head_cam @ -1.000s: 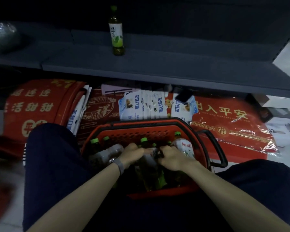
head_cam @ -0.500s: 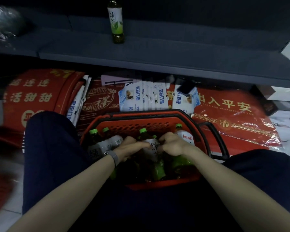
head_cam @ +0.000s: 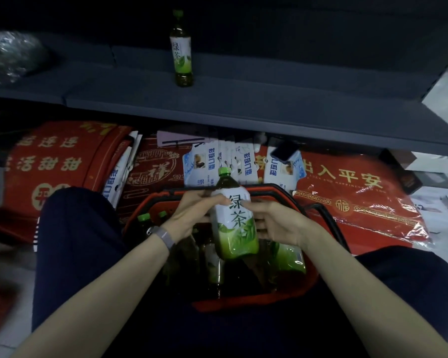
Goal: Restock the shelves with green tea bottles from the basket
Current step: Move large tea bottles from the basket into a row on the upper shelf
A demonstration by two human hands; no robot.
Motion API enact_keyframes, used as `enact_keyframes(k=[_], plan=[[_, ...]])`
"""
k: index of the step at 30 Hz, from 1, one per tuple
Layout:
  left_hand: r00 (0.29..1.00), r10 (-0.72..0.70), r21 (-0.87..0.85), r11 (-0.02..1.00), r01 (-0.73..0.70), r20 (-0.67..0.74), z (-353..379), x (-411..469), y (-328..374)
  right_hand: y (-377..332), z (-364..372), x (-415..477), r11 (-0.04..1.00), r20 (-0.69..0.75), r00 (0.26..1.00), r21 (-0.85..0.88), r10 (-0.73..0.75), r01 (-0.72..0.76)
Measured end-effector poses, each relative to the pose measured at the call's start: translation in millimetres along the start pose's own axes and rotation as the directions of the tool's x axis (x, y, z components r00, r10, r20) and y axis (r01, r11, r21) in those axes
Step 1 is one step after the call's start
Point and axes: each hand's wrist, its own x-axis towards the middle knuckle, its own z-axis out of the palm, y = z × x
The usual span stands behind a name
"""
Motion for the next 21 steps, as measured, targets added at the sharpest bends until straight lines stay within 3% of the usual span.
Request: enact_keyframes(k=[3,5,13,17,21], plan=[[0.998,0.048,-0.050,0.998,-0.046,0.031,0.1,-2.5,15.6,-3.6,-2.8,-7.3,0.998,0.124,0.991,0.033,-0.051,0.047],[0.995,0.079,-0.060,0.995,-0.076,0.054,1.1,-4.0,23.9,-6.6,-2.1,-10.8,0.992,0.131,0.986,0.078,-0.105,0.095],[0.987,0.111,-0.173,0.981,-0.090,0.119,13.3,-13.7,28.1,-13.0,1.5,-13.9,0.959,-0.036,0.959,0.035,-0.280,0.281],[0.972,0.079,-0.120,0.991,-0.053,0.223,13.6,-26.5,20.8,-17.0,6.3,-16.6,0.942,-0.104,0.937,0.013,-0.333,0.336],[0.971,0.116,-0.104,0.990,-0.096,0.210,6.3,-31.9,31.5,-23.2,11.3,-20.5,0.930,-0.122,0.925,0.034,-0.360,0.366]])
